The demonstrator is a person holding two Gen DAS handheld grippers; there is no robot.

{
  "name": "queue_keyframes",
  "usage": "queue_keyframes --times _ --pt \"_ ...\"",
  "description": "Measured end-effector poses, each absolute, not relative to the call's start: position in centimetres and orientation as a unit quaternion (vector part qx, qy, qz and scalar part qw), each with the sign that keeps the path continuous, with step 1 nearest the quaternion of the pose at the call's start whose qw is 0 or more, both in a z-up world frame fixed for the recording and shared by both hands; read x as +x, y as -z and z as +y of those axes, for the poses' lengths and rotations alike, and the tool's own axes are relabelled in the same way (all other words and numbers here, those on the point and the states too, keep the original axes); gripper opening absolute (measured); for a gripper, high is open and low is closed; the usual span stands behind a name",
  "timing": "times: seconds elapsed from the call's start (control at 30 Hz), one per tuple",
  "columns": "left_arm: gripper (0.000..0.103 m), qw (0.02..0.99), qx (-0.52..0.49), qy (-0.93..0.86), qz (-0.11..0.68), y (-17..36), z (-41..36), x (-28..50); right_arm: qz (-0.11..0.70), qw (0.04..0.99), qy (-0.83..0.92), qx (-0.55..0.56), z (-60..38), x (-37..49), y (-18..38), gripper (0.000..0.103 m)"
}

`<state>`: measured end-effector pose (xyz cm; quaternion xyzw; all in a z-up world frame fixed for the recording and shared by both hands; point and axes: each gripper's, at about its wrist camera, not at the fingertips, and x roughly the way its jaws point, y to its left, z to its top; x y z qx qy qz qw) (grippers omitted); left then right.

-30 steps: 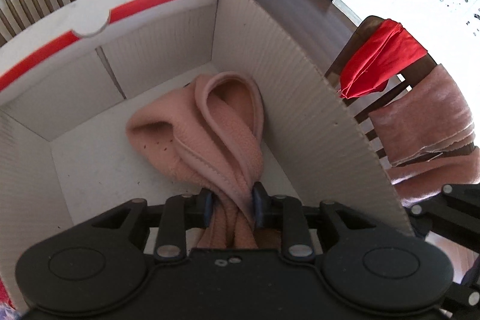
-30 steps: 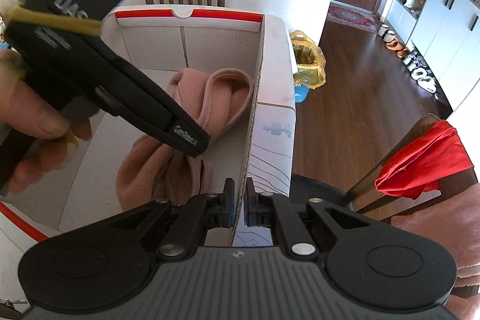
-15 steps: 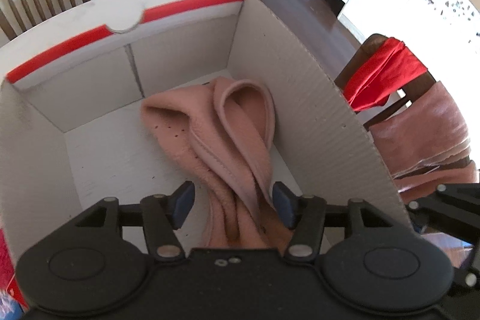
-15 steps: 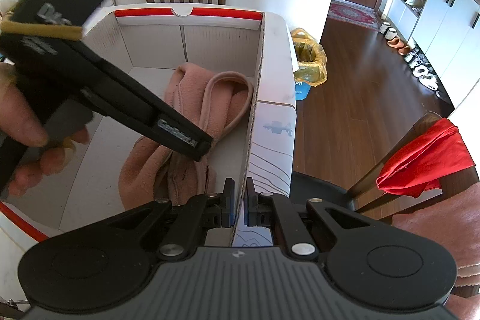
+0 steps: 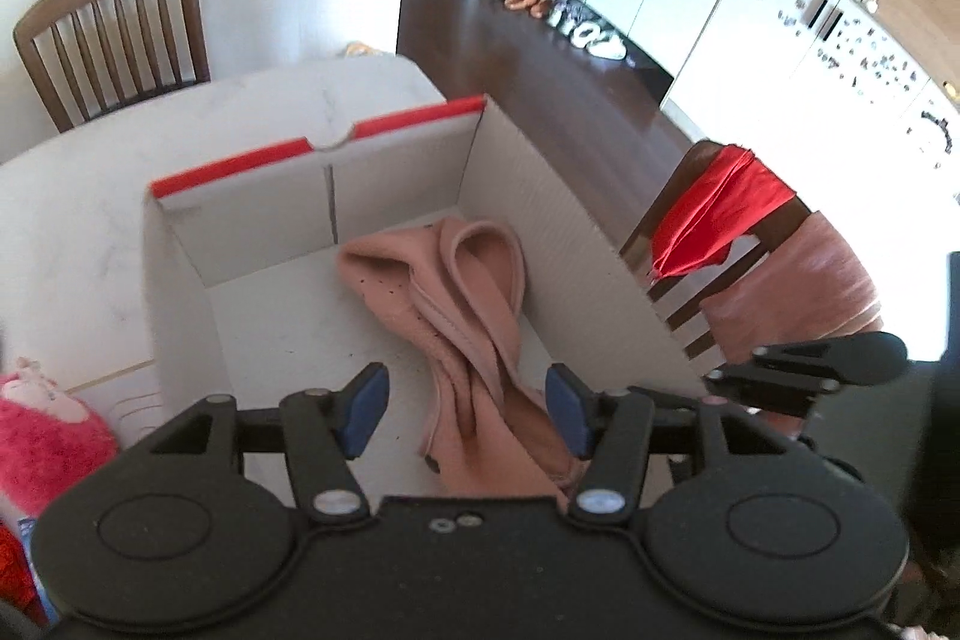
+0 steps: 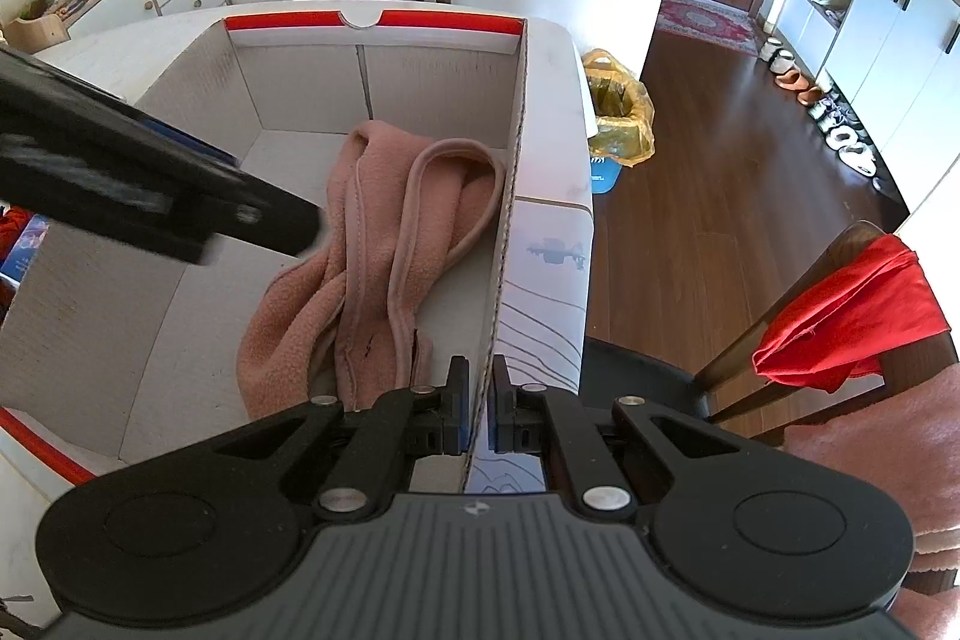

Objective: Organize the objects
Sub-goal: 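Open the left gripper to drop the scarf and withdraw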

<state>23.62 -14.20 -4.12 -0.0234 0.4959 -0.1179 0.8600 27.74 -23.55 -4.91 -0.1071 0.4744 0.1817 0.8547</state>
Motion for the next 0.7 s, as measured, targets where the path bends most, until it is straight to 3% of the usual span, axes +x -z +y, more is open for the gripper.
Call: queue_keyframes --times 0.4,0.7 --pt "0.057 0.886 -0.043 0.094 0.451 1.2 -12.3 19.0 0.48 0.852 -0.18 -0.109 -23.5 27.8 4.8 0.005" --pt "0.066 0.897 -0.076 0.05 0.433 0.4 -8.2 15.7 0.481 0.851 -0.182 -0.112 -23.5 27.9 4.8 0.005"
